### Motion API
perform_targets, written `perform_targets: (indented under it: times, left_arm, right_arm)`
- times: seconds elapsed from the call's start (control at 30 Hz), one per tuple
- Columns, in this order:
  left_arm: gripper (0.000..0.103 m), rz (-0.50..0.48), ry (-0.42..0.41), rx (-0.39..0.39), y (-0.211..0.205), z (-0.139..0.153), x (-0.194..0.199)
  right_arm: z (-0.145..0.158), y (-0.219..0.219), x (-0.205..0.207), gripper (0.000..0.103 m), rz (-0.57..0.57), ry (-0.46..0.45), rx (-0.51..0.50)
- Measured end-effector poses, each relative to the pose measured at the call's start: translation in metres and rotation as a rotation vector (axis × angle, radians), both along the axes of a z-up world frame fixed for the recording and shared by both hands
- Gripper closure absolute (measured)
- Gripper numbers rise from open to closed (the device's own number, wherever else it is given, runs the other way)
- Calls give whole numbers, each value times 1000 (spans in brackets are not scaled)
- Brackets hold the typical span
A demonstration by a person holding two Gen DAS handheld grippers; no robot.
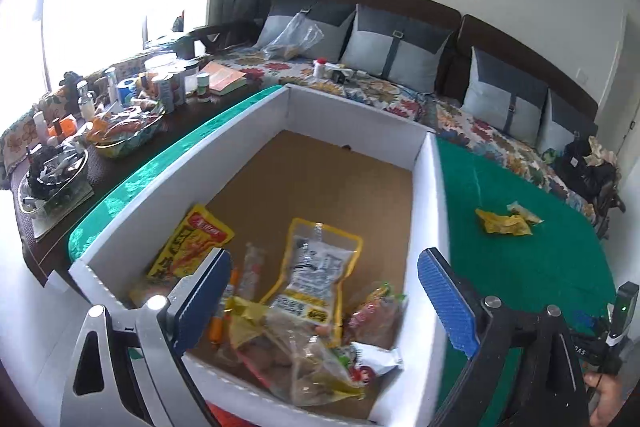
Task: Organize snacks
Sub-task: 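Carry both held items over the box and open both grippers, then withdraw the left gripper over the long yellow vacuum pack, then lower the left gripper over the long yellow pack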
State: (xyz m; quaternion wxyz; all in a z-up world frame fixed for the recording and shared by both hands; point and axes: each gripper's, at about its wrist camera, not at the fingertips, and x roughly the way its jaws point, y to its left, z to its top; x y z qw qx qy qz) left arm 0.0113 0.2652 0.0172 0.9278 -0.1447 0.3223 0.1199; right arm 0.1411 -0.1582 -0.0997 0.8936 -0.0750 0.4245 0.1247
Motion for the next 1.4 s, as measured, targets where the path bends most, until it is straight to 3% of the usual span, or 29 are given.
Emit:
perform_targets:
  times: [0.1, 0.27, 0.4, 0.63, 0.73, 0.93, 1.03, 1.27, 1.4]
  left_arm:
    - [9, -90, 1, -8, -45, 7, 23]
    - [9, -256, 52, -15, -123, 7, 66]
    - [9, -371, 84, -7, -175, 4, 89]
    - [9, -539, 233, 109, -230, -28, 135]
    - [9, -578, 311, 177, -238, -48, 168]
    - [9, -576, 400, 148, -232, -75, 232]
    - [9, -612, 429, 223, -246, -84, 263]
    - [9, -803, 542, 409, -298, -122, 323]
    - [9, -811, 544, 417, -308, -137, 356]
  right_arm:
    - [-14, -74, 0, 22, -127, -39, -37]
    - [-25, -136, 6, 22, -247, -56, -76]
    - [-31, -140, 7, 22, -274, -42, -46]
    - [-42, -156, -1, 14, -291, 5, 37]
    - [-44, -154, -1, 13, -292, 5, 25]
    - [-45, -155, 0, 12, -291, 6, 32]
    - [-46, -155, 0, 11, -288, 8, 35]
    - [-47, -154, 1, 10, -286, 7, 35]
    - [-47, -153, 2, 9, -282, 9, 33]
